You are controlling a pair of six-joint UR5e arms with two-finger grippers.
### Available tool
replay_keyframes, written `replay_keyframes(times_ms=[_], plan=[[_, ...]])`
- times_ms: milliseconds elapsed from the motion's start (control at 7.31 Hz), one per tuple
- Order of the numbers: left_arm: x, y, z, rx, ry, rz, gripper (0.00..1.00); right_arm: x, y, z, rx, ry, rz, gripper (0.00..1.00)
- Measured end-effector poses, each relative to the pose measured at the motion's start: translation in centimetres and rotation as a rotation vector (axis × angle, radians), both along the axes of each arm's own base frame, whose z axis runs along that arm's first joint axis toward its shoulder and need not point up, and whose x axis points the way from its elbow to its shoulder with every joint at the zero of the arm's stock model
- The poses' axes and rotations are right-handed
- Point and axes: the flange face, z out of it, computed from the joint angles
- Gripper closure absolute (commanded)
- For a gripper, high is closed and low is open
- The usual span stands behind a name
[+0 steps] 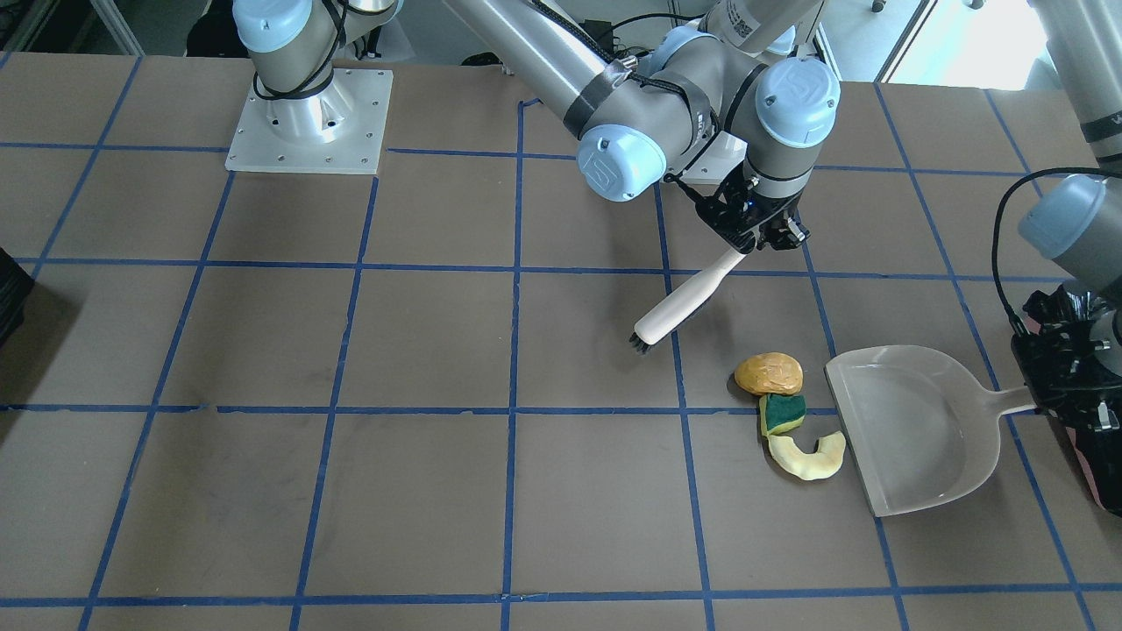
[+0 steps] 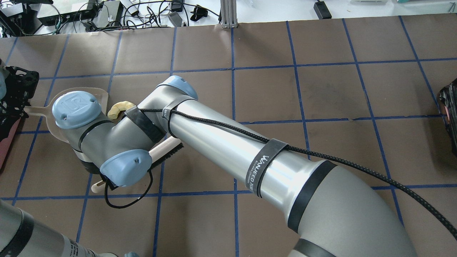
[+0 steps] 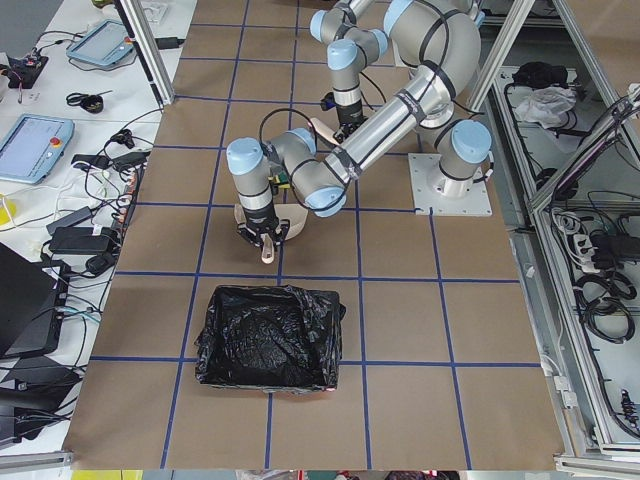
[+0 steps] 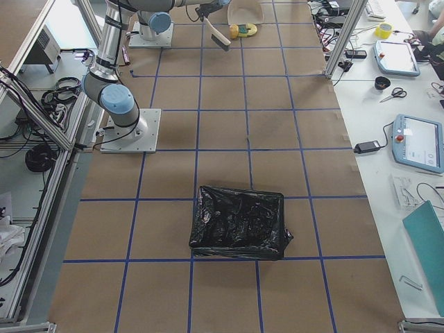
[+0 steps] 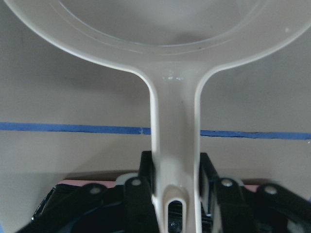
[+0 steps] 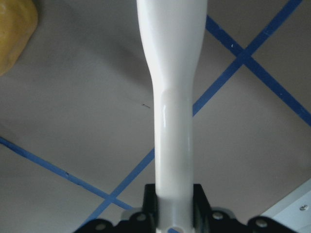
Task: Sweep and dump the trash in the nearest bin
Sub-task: 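Sweep the potato, sponge and cream piece into the dustpan with right brush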
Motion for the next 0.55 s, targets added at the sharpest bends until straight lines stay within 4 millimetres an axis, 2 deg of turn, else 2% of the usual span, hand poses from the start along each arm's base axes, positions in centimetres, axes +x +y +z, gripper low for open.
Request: replay_keyframes(times_ms=[274, 547], plan=[[-1.9, 0.5, -0.5, 0.011, -0.016, -0.01, 1.0, 1.9, -1.0, -0.7, -0.013, -0.017, 0.025, 1.0], [-2.0, 0.8, -1.1, 0.01, -0.021, -0.041, 1.0, 2.5, -1.2, -1.1, -0.025, -0.027, 0.075, 1.0]])
